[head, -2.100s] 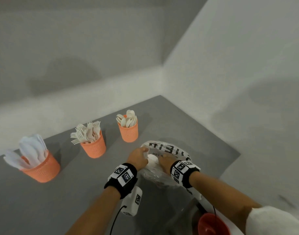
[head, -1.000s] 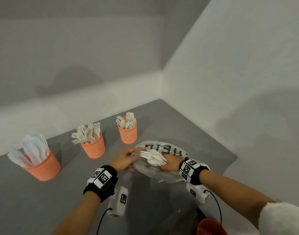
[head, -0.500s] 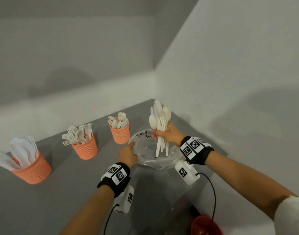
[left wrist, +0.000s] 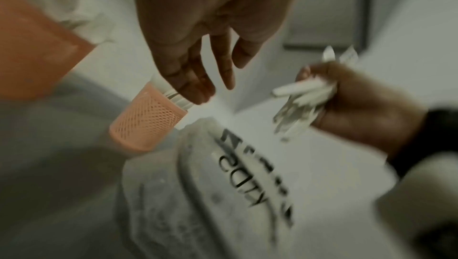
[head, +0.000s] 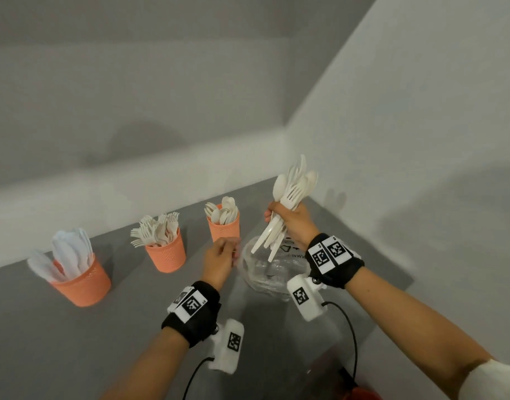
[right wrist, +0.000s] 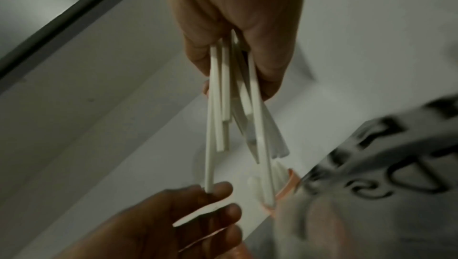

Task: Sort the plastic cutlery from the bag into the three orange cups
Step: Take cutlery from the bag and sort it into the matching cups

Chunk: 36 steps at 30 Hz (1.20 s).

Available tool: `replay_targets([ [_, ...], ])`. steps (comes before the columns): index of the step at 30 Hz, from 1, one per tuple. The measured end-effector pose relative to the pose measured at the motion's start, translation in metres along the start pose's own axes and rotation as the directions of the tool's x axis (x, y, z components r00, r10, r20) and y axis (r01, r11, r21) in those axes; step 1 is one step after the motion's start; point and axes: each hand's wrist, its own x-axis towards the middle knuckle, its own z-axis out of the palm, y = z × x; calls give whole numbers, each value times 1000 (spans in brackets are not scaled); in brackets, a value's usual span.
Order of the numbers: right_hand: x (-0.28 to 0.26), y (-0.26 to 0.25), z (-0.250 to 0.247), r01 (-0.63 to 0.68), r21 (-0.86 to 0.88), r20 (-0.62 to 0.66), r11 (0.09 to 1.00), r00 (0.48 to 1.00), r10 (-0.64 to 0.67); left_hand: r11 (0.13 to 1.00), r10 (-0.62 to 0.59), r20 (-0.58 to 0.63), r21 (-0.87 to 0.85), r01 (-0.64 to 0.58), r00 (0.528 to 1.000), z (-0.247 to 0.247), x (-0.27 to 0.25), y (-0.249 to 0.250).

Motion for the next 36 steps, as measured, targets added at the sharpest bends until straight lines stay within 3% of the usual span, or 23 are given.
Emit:
replay_targets([
  [2,0,6,23,-20,-1,50,1000,999,20,924,-219,61,-307,227,974,-14,-5,6],
  [5,-4,17,65,-50,-8,148,999,988,51,690,-450,209,-537,486,869,-37,-11,6],
  [8,-8,34,107,-52,-53,179,997,982,61,512,-507,263,-673,533,821,-56,-14,0],
  [11,-18,47,142,-60,-4,193,998,979,60,462,-476,224,-759,459,850,-74,-18,0],
  [17,-31,66,186,-142,92,198,986,973,121,568,-395,197,-716,407,897,-100,-29,-3],
  [21,-18,85,193,-210,23,221,977,955,200,660,-304,227,-650,376,925,-117,-35,-10],
  [24,-12,87,191,-204,-78,301,976,928,218,831,-313,241,-398,388,919,-125,-32,-15],
  [26,-12,89,190,-223,-77,352,972,906,236,914,-310,188,-210,346,932,-124,-26,-14],
  [31,-7,94,190,-368,60,521,928,805,285,966,-224,41,-125,228,974,-118,-8,-15],
  [36,9,92,189,-453,13,605,891,713,354,957,-264,169,-79,280,950,-122,3,-14],
])
